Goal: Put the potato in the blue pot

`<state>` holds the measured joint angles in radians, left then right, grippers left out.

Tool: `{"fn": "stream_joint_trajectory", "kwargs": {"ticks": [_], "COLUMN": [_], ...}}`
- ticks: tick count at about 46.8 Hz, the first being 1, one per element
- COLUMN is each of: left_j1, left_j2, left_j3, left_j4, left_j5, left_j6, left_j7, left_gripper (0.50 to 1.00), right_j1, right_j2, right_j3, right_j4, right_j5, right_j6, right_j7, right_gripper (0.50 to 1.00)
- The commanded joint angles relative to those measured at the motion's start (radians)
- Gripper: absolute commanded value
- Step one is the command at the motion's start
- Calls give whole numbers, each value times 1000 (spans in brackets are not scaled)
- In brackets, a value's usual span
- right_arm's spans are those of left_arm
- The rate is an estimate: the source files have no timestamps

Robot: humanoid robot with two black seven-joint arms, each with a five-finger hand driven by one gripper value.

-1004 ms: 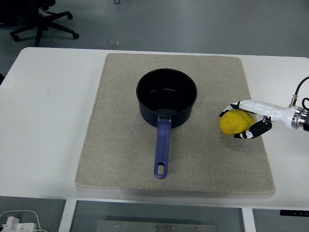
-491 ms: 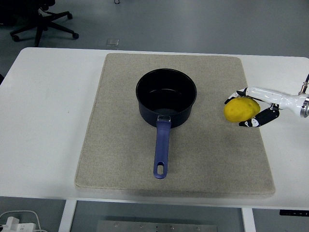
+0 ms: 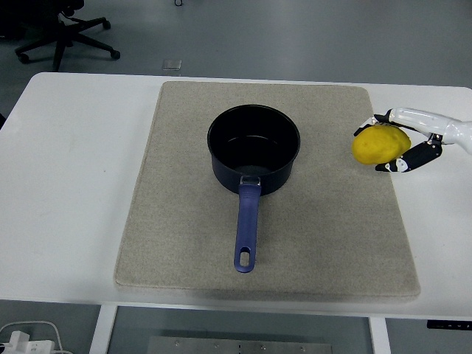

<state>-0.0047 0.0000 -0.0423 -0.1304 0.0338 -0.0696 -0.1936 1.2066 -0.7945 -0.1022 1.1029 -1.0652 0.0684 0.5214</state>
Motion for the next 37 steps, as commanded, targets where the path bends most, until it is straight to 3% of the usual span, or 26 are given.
{"fn": "stream_joint_trajectory", "kwargs": {"ticks": [1,18,30,37], "left_j1": [0,0,0,0], "left_j2": [0,0,0,0], "left_j3": [-1,-1,-1,-1], "left_j4": [0,0,0,0], "left_j5": [0,0,0,0], "left_j6": [1,1,1,1], "left_j7": [0,-1,0,-1], "left_gripper": [994,994,994,994], "right_j1": [16,136,200,206], "right_j2": [0,30,168,294], "right_j3": [1,-4,-13,-14], "right_j4": [0,2,0,-24], "right_j5": [1,30,56,59], "right_j6": [14,71,87,85], "right_j7": [0,-3,-6,-6], "right_gripper": [500,500,500,500]}}
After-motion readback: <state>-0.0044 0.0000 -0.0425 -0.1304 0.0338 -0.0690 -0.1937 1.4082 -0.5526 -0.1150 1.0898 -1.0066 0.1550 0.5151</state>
